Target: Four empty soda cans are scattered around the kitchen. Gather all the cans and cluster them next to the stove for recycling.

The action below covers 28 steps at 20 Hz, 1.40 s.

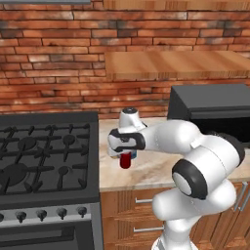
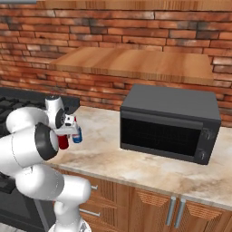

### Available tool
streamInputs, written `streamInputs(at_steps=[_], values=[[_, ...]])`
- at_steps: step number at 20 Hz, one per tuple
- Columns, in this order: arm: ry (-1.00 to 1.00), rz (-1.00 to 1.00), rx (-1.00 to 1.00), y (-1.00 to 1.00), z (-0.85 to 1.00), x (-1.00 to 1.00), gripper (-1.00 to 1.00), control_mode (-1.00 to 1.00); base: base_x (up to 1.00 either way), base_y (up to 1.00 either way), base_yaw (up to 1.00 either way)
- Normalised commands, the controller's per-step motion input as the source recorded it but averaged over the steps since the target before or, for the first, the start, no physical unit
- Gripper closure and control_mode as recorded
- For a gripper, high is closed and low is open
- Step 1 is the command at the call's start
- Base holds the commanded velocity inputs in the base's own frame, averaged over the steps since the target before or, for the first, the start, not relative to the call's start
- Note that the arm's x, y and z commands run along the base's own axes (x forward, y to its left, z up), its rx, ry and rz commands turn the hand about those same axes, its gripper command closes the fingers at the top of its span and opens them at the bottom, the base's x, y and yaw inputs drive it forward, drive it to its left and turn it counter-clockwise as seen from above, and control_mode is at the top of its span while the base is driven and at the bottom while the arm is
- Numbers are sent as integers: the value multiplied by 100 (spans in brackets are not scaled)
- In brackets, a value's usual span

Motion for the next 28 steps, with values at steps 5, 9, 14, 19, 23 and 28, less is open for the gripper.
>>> streamInputs(at_steps=[5,9,14,19,23,28], values=[[-1,0,0,10,-15,17,100,-100,0,0,0],[-1,0,0,5,-18,13,100,-100,0,0,0],[0,0,0,4,-16,15,100,-100,0,0,0],[0,0,0,0,-14,10,100,-100,0,0,0],[0,0,0,0,-3,0,100,-100,0,0,0],[0,0,0,0,0,0,100,-100,0,0,0]])
